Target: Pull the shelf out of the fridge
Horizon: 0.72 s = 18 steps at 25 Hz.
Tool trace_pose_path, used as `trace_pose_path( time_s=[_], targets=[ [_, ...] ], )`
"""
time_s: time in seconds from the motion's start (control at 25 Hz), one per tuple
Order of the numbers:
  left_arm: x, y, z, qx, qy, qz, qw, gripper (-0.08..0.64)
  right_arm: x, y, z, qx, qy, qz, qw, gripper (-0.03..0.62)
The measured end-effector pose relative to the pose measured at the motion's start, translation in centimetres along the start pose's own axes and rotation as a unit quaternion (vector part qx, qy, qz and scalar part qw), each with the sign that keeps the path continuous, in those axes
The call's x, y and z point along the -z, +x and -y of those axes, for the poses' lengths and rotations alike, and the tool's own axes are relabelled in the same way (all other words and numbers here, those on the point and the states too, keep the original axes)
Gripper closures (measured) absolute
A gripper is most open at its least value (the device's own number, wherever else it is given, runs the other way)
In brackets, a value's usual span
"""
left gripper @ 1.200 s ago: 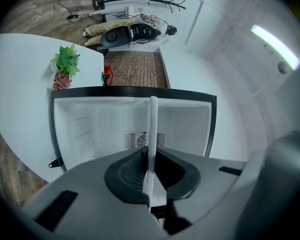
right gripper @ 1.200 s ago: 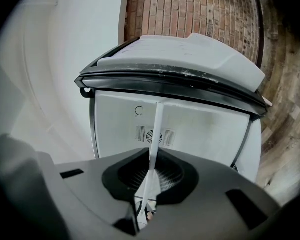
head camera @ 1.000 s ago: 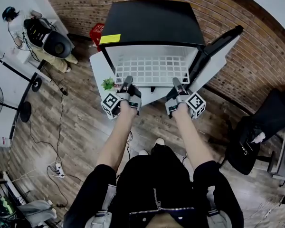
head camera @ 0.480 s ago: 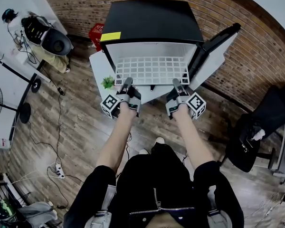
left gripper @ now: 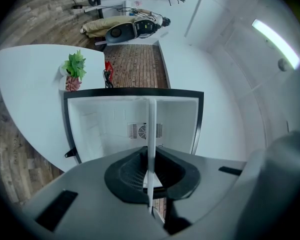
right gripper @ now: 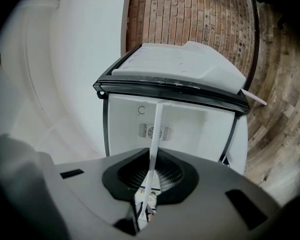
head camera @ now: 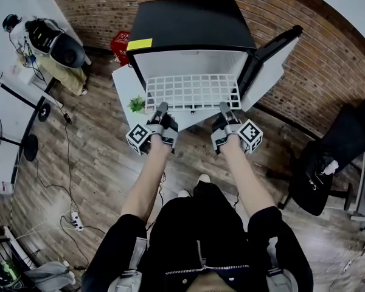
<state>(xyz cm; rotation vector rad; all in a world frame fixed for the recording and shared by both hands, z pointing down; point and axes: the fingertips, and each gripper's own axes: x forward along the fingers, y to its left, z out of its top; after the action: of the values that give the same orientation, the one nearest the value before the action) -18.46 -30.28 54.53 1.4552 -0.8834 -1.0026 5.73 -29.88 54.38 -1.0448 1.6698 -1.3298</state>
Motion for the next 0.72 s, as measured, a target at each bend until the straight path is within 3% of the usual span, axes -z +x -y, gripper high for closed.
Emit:
trace_pose_path(
  time_s=[0.36, 0.72],
  targets=[
    [1.6, -2.4, 0.2, -0.005, -0.001, -0.021, 0.9998, 0.522, 0.8, -3.1, 0.4, 0.005, 0.018, 0.003, 1.0, 0.557],
    [2.9, -5.3, 0.5, 0.004, -0.006, -0.03, 0.9995, 0.522, 1.8, -6.2, 0.1, 0.0, -0.003, -0.003, 1.0, 0.555]
  ],
)
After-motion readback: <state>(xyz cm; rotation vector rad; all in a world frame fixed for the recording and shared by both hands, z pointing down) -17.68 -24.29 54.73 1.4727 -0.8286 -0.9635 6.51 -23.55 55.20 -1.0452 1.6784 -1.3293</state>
